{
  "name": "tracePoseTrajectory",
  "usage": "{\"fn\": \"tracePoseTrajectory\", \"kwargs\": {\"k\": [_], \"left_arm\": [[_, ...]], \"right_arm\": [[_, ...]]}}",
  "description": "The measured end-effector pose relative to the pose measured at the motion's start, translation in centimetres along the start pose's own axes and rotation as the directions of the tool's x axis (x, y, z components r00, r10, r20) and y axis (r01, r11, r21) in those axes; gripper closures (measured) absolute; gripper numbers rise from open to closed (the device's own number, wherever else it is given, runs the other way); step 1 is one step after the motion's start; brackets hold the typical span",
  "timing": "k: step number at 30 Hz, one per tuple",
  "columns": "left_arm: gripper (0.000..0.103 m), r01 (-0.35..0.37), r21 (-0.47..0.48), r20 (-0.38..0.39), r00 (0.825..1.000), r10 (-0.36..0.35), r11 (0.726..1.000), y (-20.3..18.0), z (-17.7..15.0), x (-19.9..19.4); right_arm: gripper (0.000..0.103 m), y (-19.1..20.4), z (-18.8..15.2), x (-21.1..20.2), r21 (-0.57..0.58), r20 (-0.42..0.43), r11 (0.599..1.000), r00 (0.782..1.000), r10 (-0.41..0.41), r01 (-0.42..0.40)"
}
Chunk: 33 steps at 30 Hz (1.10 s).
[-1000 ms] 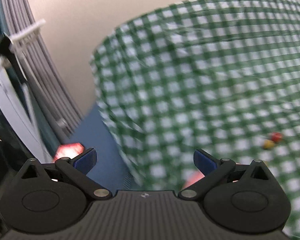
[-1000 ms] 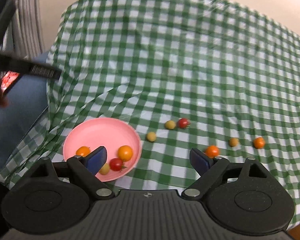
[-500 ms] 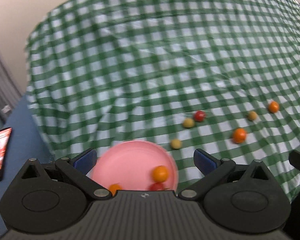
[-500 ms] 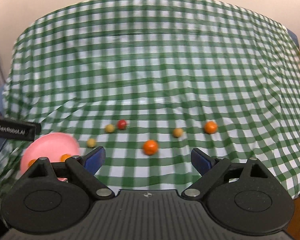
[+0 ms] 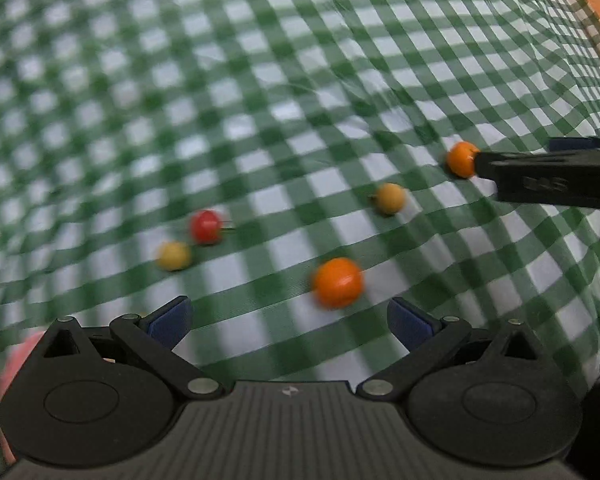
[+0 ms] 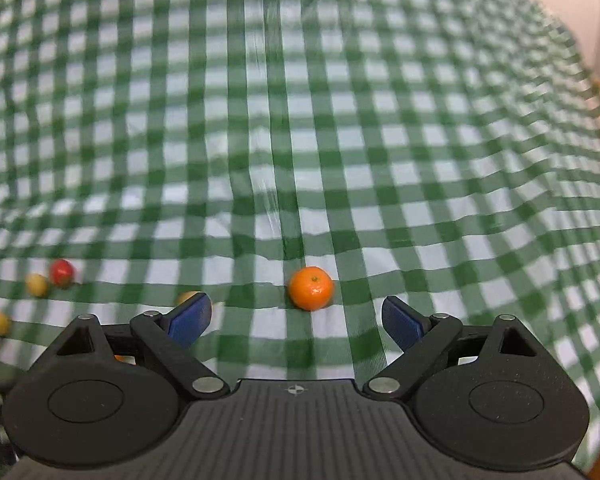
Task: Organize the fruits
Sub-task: 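Grasp an orange mandarin with the right tool while the left tool grasps another mandarin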
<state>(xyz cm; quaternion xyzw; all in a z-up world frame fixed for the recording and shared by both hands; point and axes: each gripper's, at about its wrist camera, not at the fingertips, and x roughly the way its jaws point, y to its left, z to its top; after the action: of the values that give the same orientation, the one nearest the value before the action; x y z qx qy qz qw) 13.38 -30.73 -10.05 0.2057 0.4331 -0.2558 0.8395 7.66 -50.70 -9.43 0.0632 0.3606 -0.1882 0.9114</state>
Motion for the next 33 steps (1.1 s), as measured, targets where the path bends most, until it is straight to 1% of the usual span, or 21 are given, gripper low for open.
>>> {"fn": "tracePoseTrajectory", "kwargs": {"k": [2, 4, 6, 8, 10, 14, 15, 16, 17, 18, 19, 20, 22, 24, 28, 31, 33], "left_arm": [[0.000, 0.032, -0.029, -0.006, 0.999, -0.033, 0.999, -0.2, 0.6, 2.0], [0.000, 0.049, -0.064, -0.025, 0.998, -0.051, 0.997, 0.0, 1.2, 4.1], [0.000, 0.040, -0.104, -0.059, 0.997, -0.046, 0.994, 0.4, 1.7, 6.2], [0.000, 0.029, -0.136, -0.104, 0.994, -0.044, 0.990, 0.7, 2.0, 7.8], [0.000, 0.029, -0.150, -0.135, 0.990, -0.049, 0.988, 1.1, 2.1, 8.5], [0.000, 0.034, -0.123, -0.125, 0.991, -0.050, 0.992, 0.9, 1.8, 8.3], [0.000, 0.036, -0.116, -0.126, 0.991, -0.050, 0.993, 0.8, 1.7, 8.2], [0.007, 0.034, -0.117, -0.117, 0.992, -0.048, 0.993, 0.7, 1.6, 8.0], [0.017, 0.036, -0.125, -0.099, 0.994, -0.049, 0.992, 0.6, 1.5, 7.5], [0.044, 0.051, -0.134, -0.086, 0.994, -0.063, 0.990, 0.7, 1.4, 7.0], [0.062, 0.057, -0.140, -0.078, 0.995, -0.069, 0.989, 0.6, 1.3, 6.4], [0.062, 0.065, -0.152, -0.073, 0.994, -0.076, 0.986, 0.8, 1.3, 6.0], [0.062, 0.119, -0.208, -0.041, 0.991, -0.130, 0.971, 1.5, 1.2, 4.9], [0.062, 0.135, -0.231, -0.022, 0.989, -0.144, 0.964, 2.1, 1.1, 3.8], [0.062, 0.131, -0.221, 0.014, 0.991, -0.131, 0.966, 3.1, 0.6, 0.2], [0.062, 0.111, -0.221, 0.030, 0.994, -0.107, 0.969, 3.6, -0.1, -3.2], [0.062, 0.085, -0.226, 0.033, 0.996, -0.079, 0.970, 4.2, -1.2, -6.1]], "right_arm": [[0.010, -0.6, 0.3, 2.5, -0.011, -0.005, 1.000, 1.000, -0.001, 0.001], [0.010, -1.2, 0.3, 4.8, -0.003, -0.012, 1.000, 1.000, 0.006, -0.006], [0.010, -1.6, 0.3, 6.8, 0.022, -0.033, 1.000, 0.999, 0.021, -0.020], [0.010, -1.8, 0.3, 8.4, 0.031, -0.063, 1.000, 0.998, 0.010, -0.008], [0.010, -1.8, 0.2, 9.6, 0.042, -0.084, 0.999, 0.996, -0.001, 0.005], [0.010, -1.5, -0.4, 10.1, 0.027, -0.067, 0.999, 0.998, -0.017, 0.018], [0.015, -1.3, -0.6, 10.0, 0.022, -0.061, 1.000, 0.998, -0.020, 0.021], [0.023, -1.3, -0.8, 9.7, 0.019, -0.053, 1.000, 0.998, -0.019, 0.020], [0.045, -1.0, -0.9, 9.1, 0.017, -0.044, 1.000, 0.999, -0.017, 0.017], [0.063, -0.7, -0.8, 8.7, 0.012, -0.047, 1.000, 0.999, -0.008, 0.008], [0.063, -0.1, -0.9, 8.1, 0.012, -0.058, 1.000, 0.998, -0.016, 0.017], [0.063, 0.0, -1.0, 7.6, 0.029, -0.068, 0.999, 0.998, -0.010, 0.012], [0.063, -0.1, -1.2, 6.9, 0.067, -0.051, 0.998, 0.999, 0.010, -0.006], [0.063, -0.1, -1.2, 5.6, 0.083, -0.029, 0.997, 1.000, -0.001, 0.004], [0.063, -0.1, -0.7, 1.5, 0.130, 0.026, 0.991, 0.999, 0.027, -0.030], [0.063, 0.4, -0.4, -3.4, 0.118, 0.096, 0.989, 0.993, 0.074, -0.086], [0.063, 1.4, -1.0, -6.9, 0.105, 0.128, 0.986, 0.985, 0.116, -0.130]]}}
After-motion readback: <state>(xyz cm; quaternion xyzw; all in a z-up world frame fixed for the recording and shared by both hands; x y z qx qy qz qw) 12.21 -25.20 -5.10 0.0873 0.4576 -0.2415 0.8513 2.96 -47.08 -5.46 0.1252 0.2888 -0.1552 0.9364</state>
